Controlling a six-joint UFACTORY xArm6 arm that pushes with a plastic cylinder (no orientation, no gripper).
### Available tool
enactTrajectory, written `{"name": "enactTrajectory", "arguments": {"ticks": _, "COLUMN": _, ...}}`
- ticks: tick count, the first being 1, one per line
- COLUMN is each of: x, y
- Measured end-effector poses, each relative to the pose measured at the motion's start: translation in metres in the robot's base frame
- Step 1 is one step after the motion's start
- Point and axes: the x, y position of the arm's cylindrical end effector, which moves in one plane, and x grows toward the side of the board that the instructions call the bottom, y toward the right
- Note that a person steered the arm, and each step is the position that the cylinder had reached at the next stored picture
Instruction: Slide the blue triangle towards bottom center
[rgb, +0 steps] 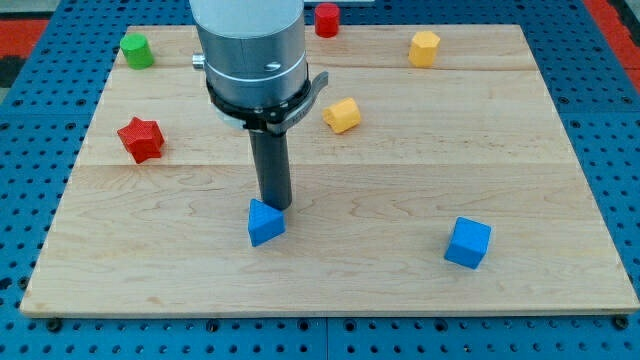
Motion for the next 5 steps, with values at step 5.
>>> {"name": "enactTrajectory", "arguments": {"ticks": 5, "x": -0.052, "y": 0.058}}
